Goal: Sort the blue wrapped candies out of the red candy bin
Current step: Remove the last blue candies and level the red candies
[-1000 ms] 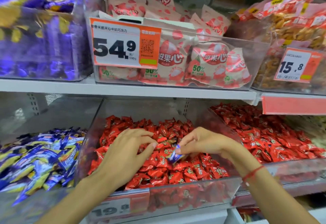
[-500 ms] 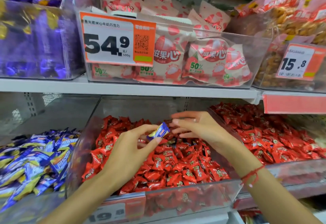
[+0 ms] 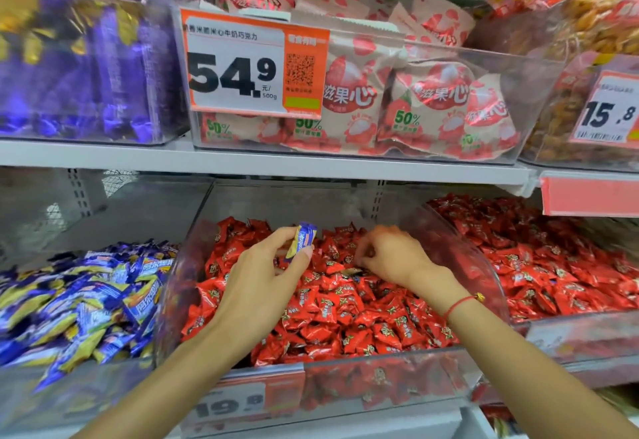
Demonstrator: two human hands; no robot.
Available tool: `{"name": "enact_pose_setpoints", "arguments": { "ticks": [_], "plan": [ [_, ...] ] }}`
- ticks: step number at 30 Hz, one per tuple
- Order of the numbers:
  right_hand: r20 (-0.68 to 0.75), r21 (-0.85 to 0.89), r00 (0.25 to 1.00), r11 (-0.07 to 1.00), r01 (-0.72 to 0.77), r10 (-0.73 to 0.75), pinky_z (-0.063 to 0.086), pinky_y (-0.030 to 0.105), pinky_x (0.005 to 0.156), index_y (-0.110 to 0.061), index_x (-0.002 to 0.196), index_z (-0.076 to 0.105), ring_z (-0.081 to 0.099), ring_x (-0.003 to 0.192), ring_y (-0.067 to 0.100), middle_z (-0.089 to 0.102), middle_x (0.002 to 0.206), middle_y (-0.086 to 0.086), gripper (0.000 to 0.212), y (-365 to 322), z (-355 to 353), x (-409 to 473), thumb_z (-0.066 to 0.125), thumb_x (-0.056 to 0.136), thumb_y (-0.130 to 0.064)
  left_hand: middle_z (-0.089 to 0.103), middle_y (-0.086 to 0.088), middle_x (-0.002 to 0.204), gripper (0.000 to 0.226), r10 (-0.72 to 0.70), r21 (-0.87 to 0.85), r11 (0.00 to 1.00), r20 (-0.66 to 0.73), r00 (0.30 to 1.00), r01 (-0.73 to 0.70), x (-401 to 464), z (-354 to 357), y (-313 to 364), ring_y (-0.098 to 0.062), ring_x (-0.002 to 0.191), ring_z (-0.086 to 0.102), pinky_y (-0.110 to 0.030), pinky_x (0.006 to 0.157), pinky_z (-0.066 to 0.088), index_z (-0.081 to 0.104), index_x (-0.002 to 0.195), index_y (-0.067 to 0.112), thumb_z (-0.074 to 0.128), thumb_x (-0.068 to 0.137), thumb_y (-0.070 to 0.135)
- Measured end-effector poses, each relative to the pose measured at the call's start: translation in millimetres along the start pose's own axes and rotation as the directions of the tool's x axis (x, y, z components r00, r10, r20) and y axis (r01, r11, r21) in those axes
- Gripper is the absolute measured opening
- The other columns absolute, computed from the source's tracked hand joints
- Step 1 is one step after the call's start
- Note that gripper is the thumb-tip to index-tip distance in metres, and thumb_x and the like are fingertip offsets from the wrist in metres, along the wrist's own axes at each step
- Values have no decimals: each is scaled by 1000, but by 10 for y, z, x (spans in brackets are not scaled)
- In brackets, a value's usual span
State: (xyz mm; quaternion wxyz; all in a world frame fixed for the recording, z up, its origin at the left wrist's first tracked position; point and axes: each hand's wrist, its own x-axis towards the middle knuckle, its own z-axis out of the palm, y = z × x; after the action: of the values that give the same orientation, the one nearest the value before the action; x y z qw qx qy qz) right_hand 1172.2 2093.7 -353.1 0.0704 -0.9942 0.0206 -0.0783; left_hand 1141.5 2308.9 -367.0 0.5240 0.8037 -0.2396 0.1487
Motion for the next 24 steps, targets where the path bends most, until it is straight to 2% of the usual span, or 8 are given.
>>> {"name": "enact_pose_setpoints", "arguments": {
  "ticks": [2, 4, 8, 10, 13, 15, 20, 24],
  "plan": [
    [150, -22, 988, 999, 26, -23, 46, 33, 94, -26, 109, 68, 55, 115, 24, 60, 122, 2, 23, 13, 34, 35, 63, 89, -34, 69, 3, 88, 10, 4, -6, 1000, 8, 1000, -4, -6, 4, 2, -30, 66, 58, -44, 62, 50, 59, 100, 45, 52, 94, 46],
    [266, -48, 963, 997, 61, -46, 46, 31, 94, -25, 123, 63, 55, 118, 25, 60, 128, 4, 35, -8, 73, 69, 60, 91, -40, 71, 8, 93, 13, -5, -38, 999, 17, 1000, 6, -15, -4, 13, -34, 78, 63, -50, 70, 54, 57, 101, 46, 48, 92, 50],
    [200, -124, 979, 990, 64, -39, 47, 31, 91, -25, 115, 68, 57, 114, 25, 63, 123, 3, 29, -27, 90, 112, 65, 88, -35, 70, 18, 96, 10, -38, -74, 997, 12, 999, 39, -12, -26, 19, -35, 82, 65, -55, 73, 53, 56, 100, 46, 49, 96, 41],
    [198, -101, 979, 992, 78, -57, 44, 27, 77, -23, 109, 71, 60, 105, 23, 66, 111, 2, 25, 16, 57, 80, 67, 86, -35, 71, 14, 93, 9, -24, -69, 997, 14, 1000, 25, -16, -26, 28, -38, 80, 64, -56, 72, 53, 56, 99, 45, 48, 95, 43],
    [154, 223, 979, 970, 94, -130, 44, 27, 73, -16, 101, 75, 62, 85, 15, 72, 93, 4, 20, 95, -109, -50, 71, 86, -29, 67, -13, 87, 12, -35, -67, 997, 3, 999, 35, -8, -5, 23, -37, 77, 62, -55, 74, 51, 54, 95, 37, 45, 94, 44],
    [161, 537, 966, 839, 85, -201, 48, 25, 78, -11, 104, 74, 61, 80, 6, 74, 94, 6, 20, 61, -281, -200, 69, 88, -21, 62, -23, 91, 9, -48, -52, 997, 17, 999, 49, -6, 17, 17, -35, 80, 60, -54, 77, 48, 49, 94, 33, 42, 99, 36],
    [112, 852, 940, 518, 76, -322, 48, 16, 64, -7, 114, 61, 66, 68, 8, 73, 78, 4, 29, -215, -560, -436, 67, 86, -6, 53, 6, 73, 24, -11, -82, 996, 61, 998, 16, -43, 22, 110, -4, 61, 42, -18, 59, 37, 48, 97, 29, 39, 94, 51],
    [9, 904, 960, 412, 111, -279, 51, 15, 62, -11, 88, 71, 69, 67, 9, 73, 74, 4, 15, -361, -537, -492, 76, 74, -8, 53, 23, 61, 34, -20, -167, 986, 45, 999, 27, -57, 12, 192, 0, 52, 40, -13, 54, 34, 52, 99, 29, 46, 83, 58]
  ]
}}
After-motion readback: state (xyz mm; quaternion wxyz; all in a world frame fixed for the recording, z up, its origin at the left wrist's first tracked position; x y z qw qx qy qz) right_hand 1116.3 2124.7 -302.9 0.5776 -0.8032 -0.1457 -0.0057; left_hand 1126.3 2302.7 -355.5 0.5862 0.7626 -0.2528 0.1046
